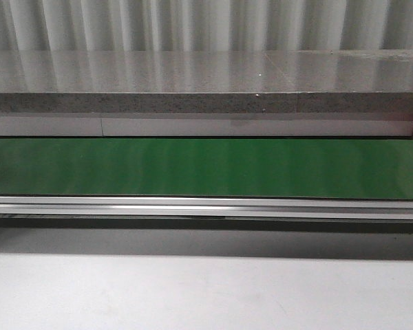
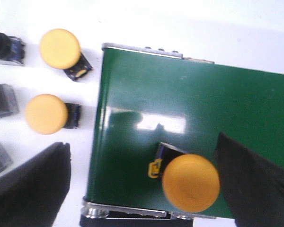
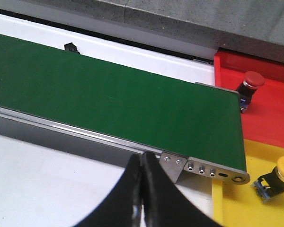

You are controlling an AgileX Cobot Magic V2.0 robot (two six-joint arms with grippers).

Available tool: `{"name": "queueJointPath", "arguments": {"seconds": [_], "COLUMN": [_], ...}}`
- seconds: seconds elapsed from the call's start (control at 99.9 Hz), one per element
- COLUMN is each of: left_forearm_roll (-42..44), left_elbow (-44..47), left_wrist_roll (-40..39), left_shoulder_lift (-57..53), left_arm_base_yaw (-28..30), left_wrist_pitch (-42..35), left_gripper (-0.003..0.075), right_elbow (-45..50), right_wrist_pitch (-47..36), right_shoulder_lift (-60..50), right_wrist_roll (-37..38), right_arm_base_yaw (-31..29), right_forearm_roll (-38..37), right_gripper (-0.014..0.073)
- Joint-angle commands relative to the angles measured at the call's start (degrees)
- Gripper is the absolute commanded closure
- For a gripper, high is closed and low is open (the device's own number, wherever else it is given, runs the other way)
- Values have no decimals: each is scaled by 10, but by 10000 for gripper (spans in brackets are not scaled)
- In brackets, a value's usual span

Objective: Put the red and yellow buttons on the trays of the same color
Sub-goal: 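Grasp another red button with the left gripper and set it on the belt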

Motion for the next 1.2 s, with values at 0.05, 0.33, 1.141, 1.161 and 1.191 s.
{"name": "queueJointPath", "arguments": {"seconds": [0.05, 0.33, 1.141, 1.161, 1.191], "left_forearm_roll": [25, 44, 26, 23, 16], "left_elbow": [-18, 7, 5, 5, 5], "left_wrist_roll": [-1, -12, -27, -27, -27], "left_shoulder_lift": [-40, -33, 176, 176, 176], "left_arm_base_yaw": [53, 177, 226, 226, 226], "left_wrist_pitch": [15, 38, -103, -108, -112], "left_gripper": [173, 193, 194, 193, 194], "right_elbow": [-13, -13, -13, -13, -13], "right_wrist_pitch": [-41, -41, -41, -41, -41], "right_shoulder_lift": [6, 6, 6, 6, 6], "right_wrist_roll": [-1, -1, -1, -1, -1], "right_arm_base_yaw": [2, 2, 2, 2, 2], "right_forearm_roll": [-2, -2, -2, -2, -2], "right_gripper": [659, 659, 659, 659, 659]}}
